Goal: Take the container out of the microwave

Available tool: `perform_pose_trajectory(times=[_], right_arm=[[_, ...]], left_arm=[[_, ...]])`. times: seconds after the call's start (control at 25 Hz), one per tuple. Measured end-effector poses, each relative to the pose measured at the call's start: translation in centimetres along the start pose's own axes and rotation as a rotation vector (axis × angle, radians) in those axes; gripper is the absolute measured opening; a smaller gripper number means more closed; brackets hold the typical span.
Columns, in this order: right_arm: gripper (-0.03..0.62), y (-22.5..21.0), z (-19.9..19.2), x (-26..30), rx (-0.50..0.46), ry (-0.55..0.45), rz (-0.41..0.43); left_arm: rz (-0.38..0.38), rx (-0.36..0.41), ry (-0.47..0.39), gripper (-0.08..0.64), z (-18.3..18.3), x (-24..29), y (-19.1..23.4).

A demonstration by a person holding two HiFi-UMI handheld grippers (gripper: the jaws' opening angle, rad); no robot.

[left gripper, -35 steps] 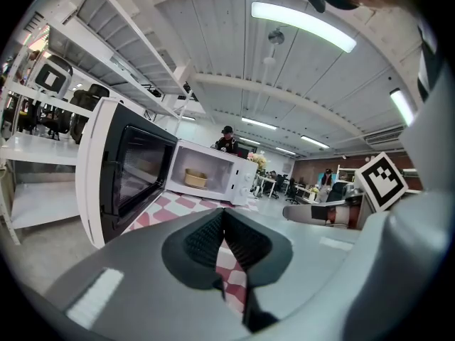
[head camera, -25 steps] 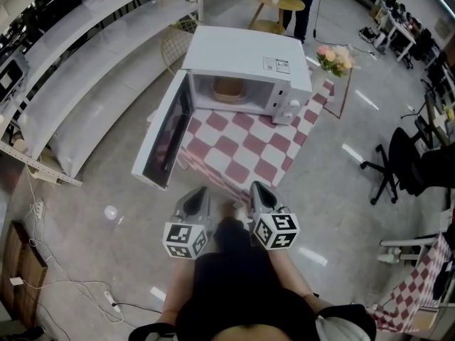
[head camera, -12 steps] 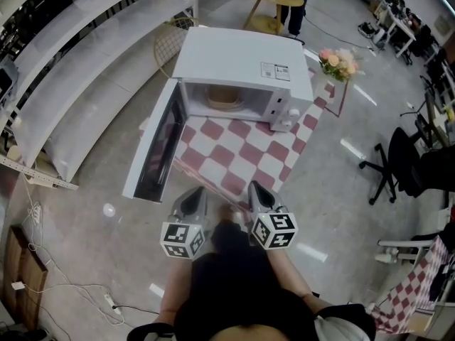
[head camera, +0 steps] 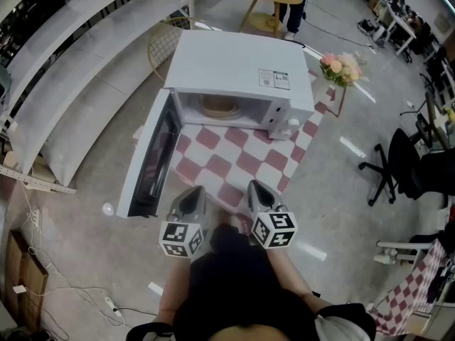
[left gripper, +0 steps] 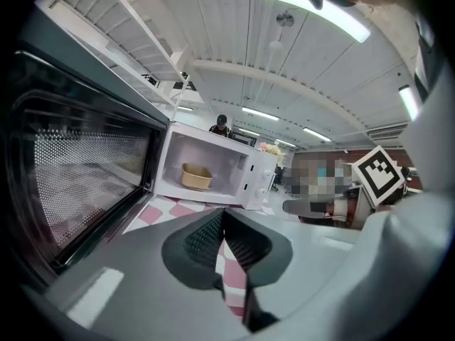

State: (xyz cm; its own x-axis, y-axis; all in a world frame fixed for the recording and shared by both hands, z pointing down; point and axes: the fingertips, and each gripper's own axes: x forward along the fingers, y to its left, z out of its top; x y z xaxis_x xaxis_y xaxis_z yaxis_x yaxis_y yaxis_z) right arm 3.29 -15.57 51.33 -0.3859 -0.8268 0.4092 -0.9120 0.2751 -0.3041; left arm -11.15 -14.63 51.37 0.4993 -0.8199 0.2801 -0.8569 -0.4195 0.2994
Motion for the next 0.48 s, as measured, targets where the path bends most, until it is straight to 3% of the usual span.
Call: perform_pose_trajectory(times=[0.48], right_arm=[[0.001, -1.7, 1.1, 3.5, 0.013, 0.028, 0.015]], left_arm=[[0.014, 0.009, 0.015, 0.009, 1.3, 4.0, 1.5]])
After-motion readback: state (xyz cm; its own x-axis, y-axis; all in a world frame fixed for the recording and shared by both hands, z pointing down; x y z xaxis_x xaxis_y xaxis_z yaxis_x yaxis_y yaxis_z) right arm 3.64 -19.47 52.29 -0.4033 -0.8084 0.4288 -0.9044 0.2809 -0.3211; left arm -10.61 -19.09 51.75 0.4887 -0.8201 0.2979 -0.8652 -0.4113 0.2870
